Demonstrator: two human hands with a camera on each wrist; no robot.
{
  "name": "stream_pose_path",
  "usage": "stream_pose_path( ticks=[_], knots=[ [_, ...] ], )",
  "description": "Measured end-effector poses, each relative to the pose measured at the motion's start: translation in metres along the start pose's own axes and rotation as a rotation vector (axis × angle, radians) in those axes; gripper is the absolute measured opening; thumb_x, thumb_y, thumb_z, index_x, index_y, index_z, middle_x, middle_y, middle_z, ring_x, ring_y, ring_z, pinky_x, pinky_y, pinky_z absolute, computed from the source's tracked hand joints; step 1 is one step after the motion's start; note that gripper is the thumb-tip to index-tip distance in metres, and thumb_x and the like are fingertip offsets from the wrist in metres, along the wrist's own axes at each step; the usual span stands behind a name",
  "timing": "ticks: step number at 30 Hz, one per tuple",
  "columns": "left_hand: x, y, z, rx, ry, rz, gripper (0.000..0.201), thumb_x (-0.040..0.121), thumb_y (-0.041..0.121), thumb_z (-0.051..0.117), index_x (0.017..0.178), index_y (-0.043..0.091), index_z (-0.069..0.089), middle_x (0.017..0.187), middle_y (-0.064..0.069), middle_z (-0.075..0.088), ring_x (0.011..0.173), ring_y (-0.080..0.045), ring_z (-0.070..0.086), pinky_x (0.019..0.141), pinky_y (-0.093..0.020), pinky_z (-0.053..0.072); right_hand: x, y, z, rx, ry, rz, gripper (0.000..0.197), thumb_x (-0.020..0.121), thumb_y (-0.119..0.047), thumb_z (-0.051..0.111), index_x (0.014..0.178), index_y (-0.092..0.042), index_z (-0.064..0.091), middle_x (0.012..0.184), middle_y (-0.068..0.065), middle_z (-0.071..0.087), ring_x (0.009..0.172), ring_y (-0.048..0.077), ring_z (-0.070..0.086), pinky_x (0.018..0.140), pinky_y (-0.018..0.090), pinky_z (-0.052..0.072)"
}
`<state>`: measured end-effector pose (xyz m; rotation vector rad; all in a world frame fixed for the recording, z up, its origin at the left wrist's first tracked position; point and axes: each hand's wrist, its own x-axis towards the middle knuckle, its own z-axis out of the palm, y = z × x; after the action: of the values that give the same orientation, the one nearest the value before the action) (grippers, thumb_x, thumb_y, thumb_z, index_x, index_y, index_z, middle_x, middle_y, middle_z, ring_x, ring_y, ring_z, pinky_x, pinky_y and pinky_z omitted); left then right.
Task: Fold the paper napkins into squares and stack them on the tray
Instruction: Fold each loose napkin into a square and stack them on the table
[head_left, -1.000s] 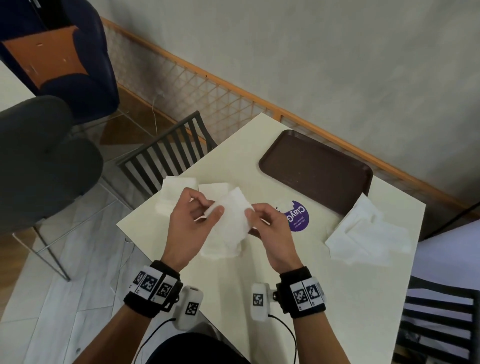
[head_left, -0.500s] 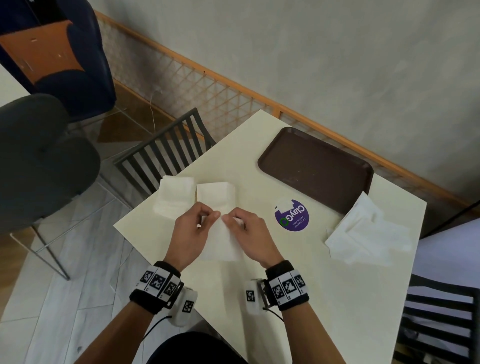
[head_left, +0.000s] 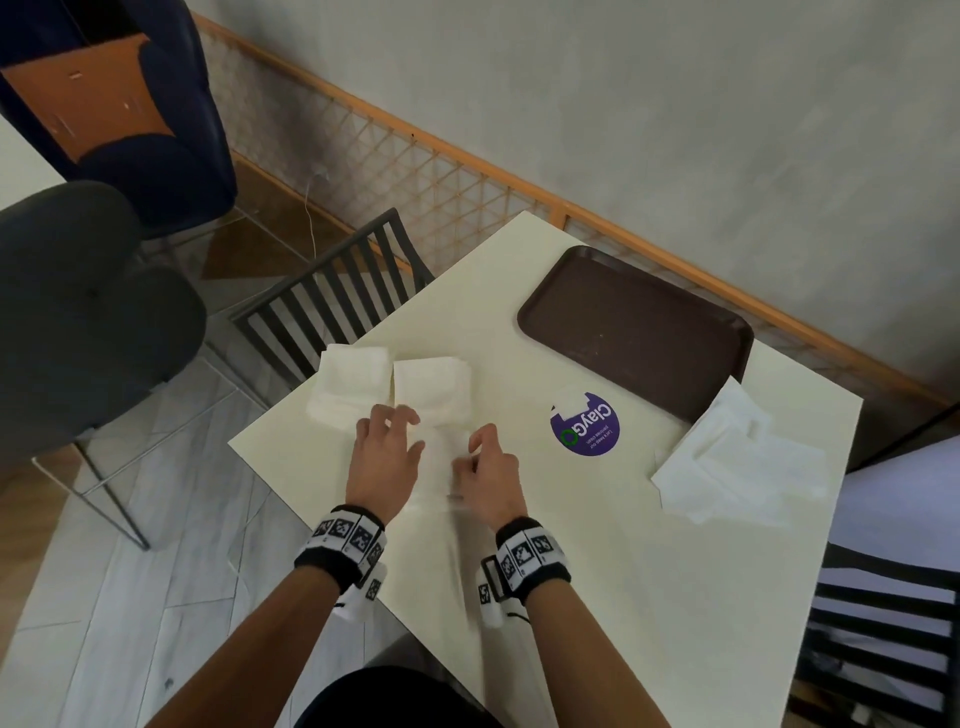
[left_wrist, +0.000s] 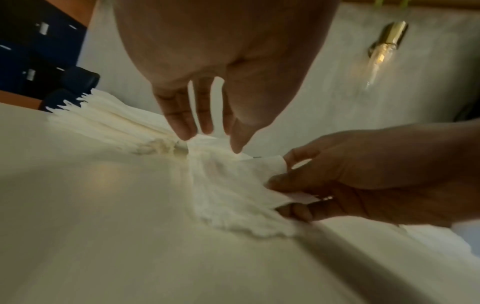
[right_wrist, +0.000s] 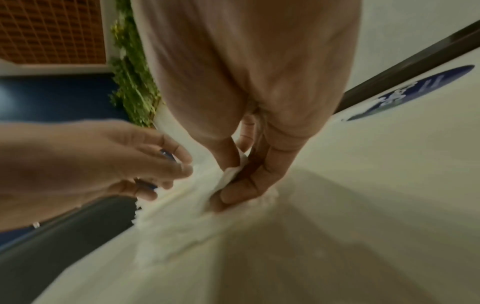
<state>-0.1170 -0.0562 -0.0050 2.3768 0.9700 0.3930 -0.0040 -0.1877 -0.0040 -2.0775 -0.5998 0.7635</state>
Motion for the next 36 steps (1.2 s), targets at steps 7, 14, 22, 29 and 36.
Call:
stream_pose_path(
  ticks=[7, 14, 22, 29, 36],
  knots=[
    [-0.034, 0.003, 0.03, 0.254, -0.13, 0.09, 0.035, 0.089, 0.021, 0.078, 0.122, 0.021, 0.067, 0.127, -0.003, 0.06, 0.115, -0.033, 0.059, 0.084, -0.051, 0.054, -0.009, 0.016, -0.049, -0.15, 0.063, -0.03, 0.027, 0.099, -0.028, 0.066, 0.119, -0.028, 0.048, 0.1, 0.003, 0.076, 0.093, 0.03, 0.071, 0.083, 0.048, 0.061],
    [-0.063, 0.06, 0.052, 0.0, -0.102, 0.157, 0.027, 0.092, 0.007, 0.075, 0.115, 0.018, 0.069, 0.113, 0.001, 0.069, 0.105, -0.029, 0.06, 0.089, -0.047, 0.055, -0.007, 0.103, -0.248, -0.505, 0.513, 0.107, 0.041, 0.093, -0.058, 0.068, 0.122, -0.03, 0.059, 0.13, 0.007, 0.069, 0.125, 0.04, 0.058, 0.1, 0.055, 0.05],
    [-0.104, 0.138, 0.106, -0.141, -0.21, 0.221, 0.021, 0.097, 0.011, 0.071, 0.107, 0.028, 0.067, 0.098, 0.017, 0.067, 0.096, -0.008, 0.063, 0.084, -0.031, 0.054, 0.031, 0.196, -0.367, -0.649, 0.074, 0.351, 0.074, 0.086, -0.078, 0.065, 0.151, -0.062, 0.035, 0.178, -0.006, 0.014, 0.164, 0.041, 0.015, 0.124, 0.074, 0.022],
    [-0.109, 0.187, 0.149, -0.228, -0.167, 0.11, 0.021, 0.097, 0.025, 0.076, 0.116, 0.025, 0.066, 0.108, 0.017, 0.064, 0.098, -0.014, 0.062, 0.092, -0.043, 0.057, -0.025, 0.184, -0.302, -0.725, 0.077, 0.163, 0.076, 0.082, -0.078, 0.06, 0.151, -0.053, 0.041, 0.164, -0.006, 0.034, 0.151, 0.033, 0.033, 0.113, 0.063, 0.035],
    [-0.123, 0.183, 0.174, 0.016, -0.264, 0.07, 0.053, 0.088, 0.022, 0.087, 0.135, 0.011, 0.066, 0.129, -0.013, 0.055, 0.107, -0.041, 0.052, 0.102, -0.057, 0.05, -0.089, 0.183, -0.228, -0.479, 0.103, 0.095, 0.036, 0.094, -0.062, 0.068, 0.126, -0.046, 0.06, 0.152, -0.001, 0.034, 0.139, 0.034, 0.04, 0.106, 0.06, 0.046]
  ],
)
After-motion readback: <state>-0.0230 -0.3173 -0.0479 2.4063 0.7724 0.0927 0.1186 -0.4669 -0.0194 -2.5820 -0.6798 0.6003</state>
